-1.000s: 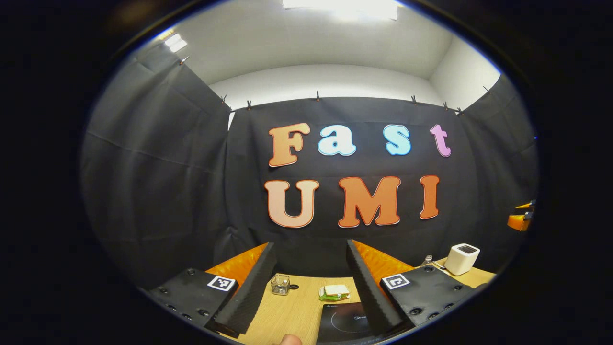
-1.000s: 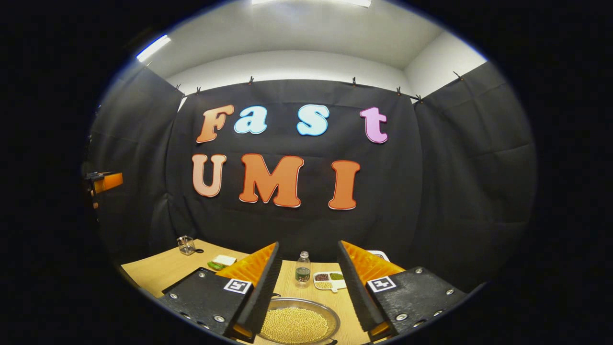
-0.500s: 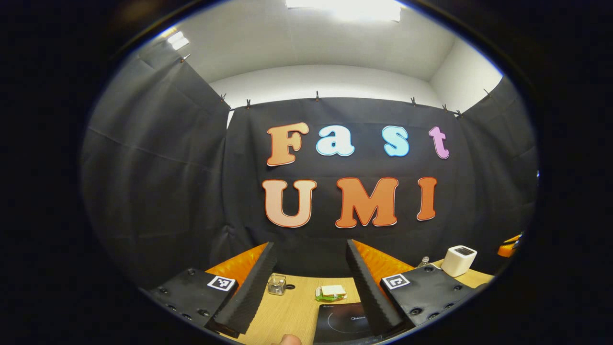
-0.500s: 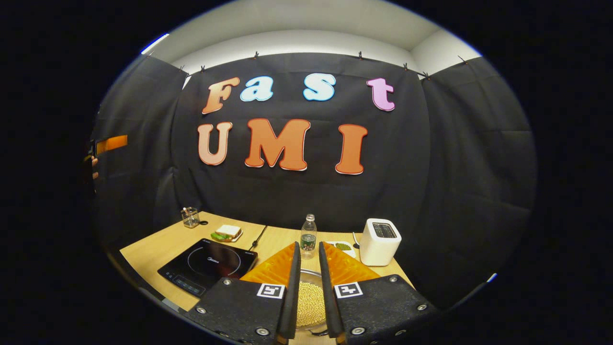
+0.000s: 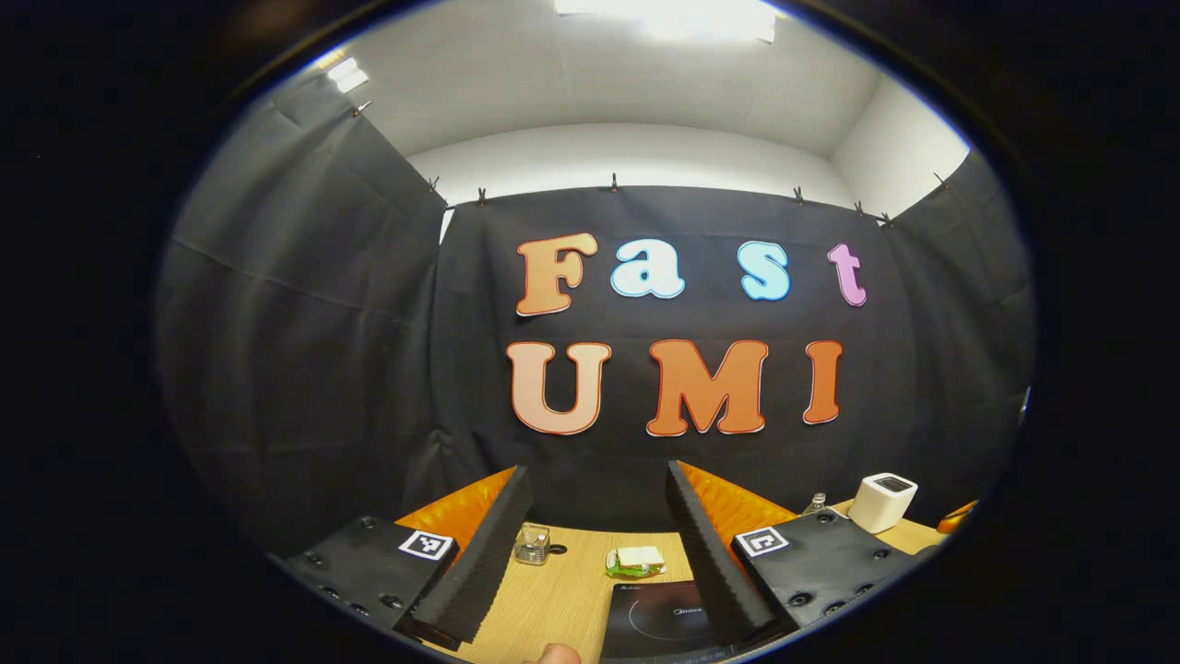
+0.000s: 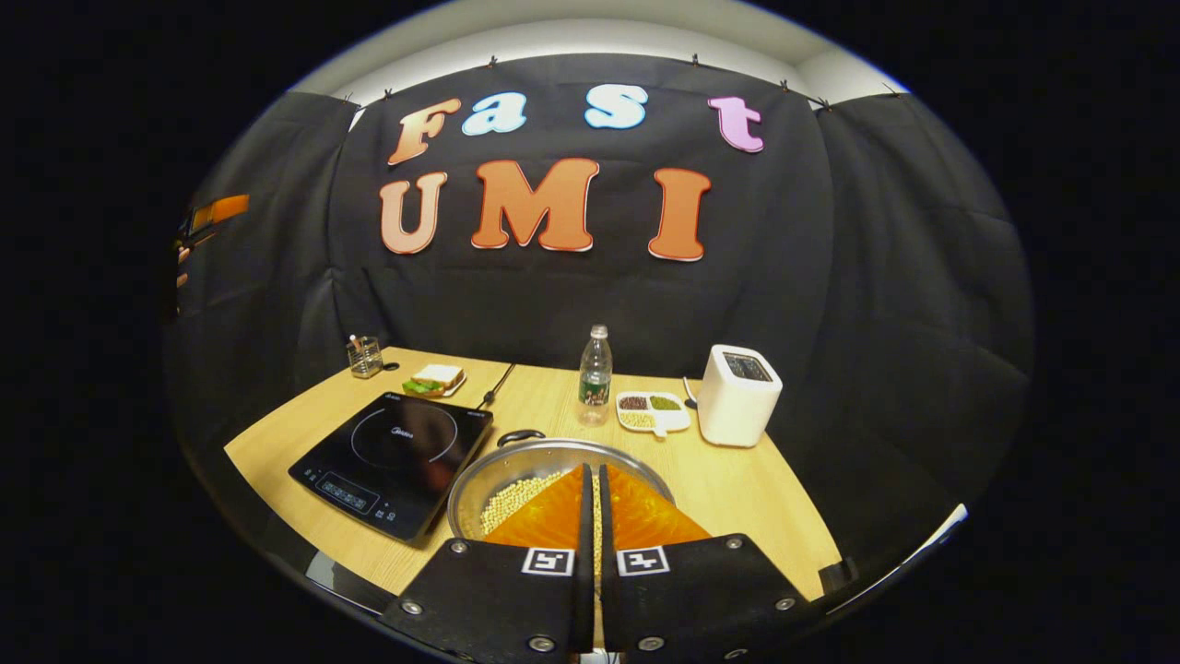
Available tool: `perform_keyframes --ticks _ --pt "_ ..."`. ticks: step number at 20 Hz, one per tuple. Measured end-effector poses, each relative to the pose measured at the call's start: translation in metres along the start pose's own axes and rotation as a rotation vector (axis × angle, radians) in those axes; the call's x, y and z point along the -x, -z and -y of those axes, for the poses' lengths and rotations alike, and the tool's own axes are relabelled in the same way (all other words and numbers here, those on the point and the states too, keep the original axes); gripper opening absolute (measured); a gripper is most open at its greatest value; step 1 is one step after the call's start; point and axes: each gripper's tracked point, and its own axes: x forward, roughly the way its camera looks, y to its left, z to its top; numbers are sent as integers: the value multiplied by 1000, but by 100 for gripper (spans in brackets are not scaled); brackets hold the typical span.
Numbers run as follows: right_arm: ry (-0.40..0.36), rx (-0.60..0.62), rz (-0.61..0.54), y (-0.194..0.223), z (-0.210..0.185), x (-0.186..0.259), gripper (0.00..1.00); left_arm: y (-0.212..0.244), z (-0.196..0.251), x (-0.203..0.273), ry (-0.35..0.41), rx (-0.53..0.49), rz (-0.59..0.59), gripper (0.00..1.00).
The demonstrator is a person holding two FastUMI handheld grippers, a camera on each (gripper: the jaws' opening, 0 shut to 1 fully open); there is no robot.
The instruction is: First push the handle of the pot to place it horizontally, then grasp the pot with both hands and set it on the induction cooktop.
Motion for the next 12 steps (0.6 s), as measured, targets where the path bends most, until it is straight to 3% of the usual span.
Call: perform_keyframes --ticks 12 --pt "-51 -10 -256 121 -14 -14 3 10 14 -1 21 6 -18 96"
